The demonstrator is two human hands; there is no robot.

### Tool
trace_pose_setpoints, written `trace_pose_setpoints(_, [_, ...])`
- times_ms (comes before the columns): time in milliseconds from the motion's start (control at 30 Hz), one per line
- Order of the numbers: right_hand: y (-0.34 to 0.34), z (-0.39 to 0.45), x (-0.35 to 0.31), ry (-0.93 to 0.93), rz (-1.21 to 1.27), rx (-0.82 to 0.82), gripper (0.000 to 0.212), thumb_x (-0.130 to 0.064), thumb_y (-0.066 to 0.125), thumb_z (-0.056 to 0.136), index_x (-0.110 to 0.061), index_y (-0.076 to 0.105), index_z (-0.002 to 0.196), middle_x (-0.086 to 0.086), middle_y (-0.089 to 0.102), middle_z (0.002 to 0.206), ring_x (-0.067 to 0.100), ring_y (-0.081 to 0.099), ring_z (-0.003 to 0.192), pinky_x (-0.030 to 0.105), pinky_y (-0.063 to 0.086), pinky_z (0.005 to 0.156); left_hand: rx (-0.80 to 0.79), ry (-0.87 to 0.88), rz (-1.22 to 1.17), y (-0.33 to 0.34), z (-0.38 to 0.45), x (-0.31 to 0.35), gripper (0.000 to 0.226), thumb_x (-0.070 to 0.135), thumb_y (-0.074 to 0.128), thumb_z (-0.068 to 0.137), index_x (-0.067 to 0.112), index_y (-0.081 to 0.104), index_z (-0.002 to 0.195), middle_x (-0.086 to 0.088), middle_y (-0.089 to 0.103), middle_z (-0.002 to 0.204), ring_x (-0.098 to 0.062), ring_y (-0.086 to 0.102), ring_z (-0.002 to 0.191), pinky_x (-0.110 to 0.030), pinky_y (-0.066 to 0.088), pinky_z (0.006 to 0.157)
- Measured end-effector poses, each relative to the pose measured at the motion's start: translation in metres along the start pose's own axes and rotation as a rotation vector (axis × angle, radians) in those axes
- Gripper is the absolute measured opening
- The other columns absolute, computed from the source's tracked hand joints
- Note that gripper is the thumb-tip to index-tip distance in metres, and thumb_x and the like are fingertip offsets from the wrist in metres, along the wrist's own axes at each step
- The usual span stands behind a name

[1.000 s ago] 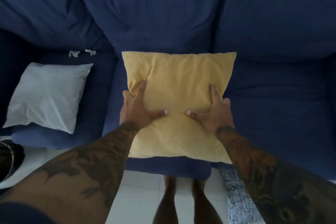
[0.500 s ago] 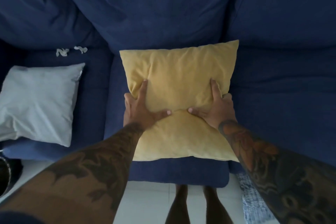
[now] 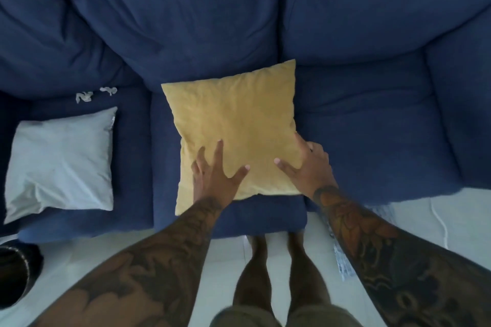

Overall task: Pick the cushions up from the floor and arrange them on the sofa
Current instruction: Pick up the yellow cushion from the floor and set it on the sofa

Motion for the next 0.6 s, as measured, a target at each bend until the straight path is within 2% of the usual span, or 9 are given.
trace_pose_setpoints(200, [-0.054,-0.097,0.006,0.005,-0.003,0.076,0.089,-0.069,0.060,0.097,-0.034,0.023,0.170,0.013,0.046,0.148,0.036,0.043,0.137,0.050,0.042,0.106,-0.004,0.171,0.003,-0.016,-0.085,0.051,0.094,0.077,0.056,0.090,0.037,0.019,0.167,-0.008,0.024,0.166,-0.032,0.023,0.148,-0.051,0.038,0.115])
trace_pose_setpoints(300, [-0.084,-0.138,0.017,-0.008,0.014,0.124,0.090,-0.069,0.061,0.097,-0.032,0.024,0.170,0.014,0.047,0.149,0.036,0.043,0.138,0.050,0.041,0.107,0.008,0.225,-0.005,-0.023,-0.123,0.071,0.093,0.074,0.058,0.091,0.036,0.020,0.167,-0.010,0.029,0.161,-0.033,0.027,0.144,-0.050,0.038,0.113])
trace_pose_setpoints(600, [-0.162,-0.239,0.107,-0.020,0.055,0.240,0.091,-0.071,0.060,0.095,-0.031,0.027,0.170,0.014,0.051,0.143,0.034,0.045,0.135,0.051,0.042,0.110,0.048,0.374,-0.024,0.001,-0.234,0.151,0.093,0.067,0.061,0.094,0.029,0.022,0.168,-0.015,0.038,0.154,-0.035,0.034,0.137,-0.048,0.039,0.107])
Point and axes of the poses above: each hand's wrist, its own z-axis towards the middle knuckle, its own y-axis out of the palm, x = y × z, the point moved 5 cm from there along z, towards the middle knuckle
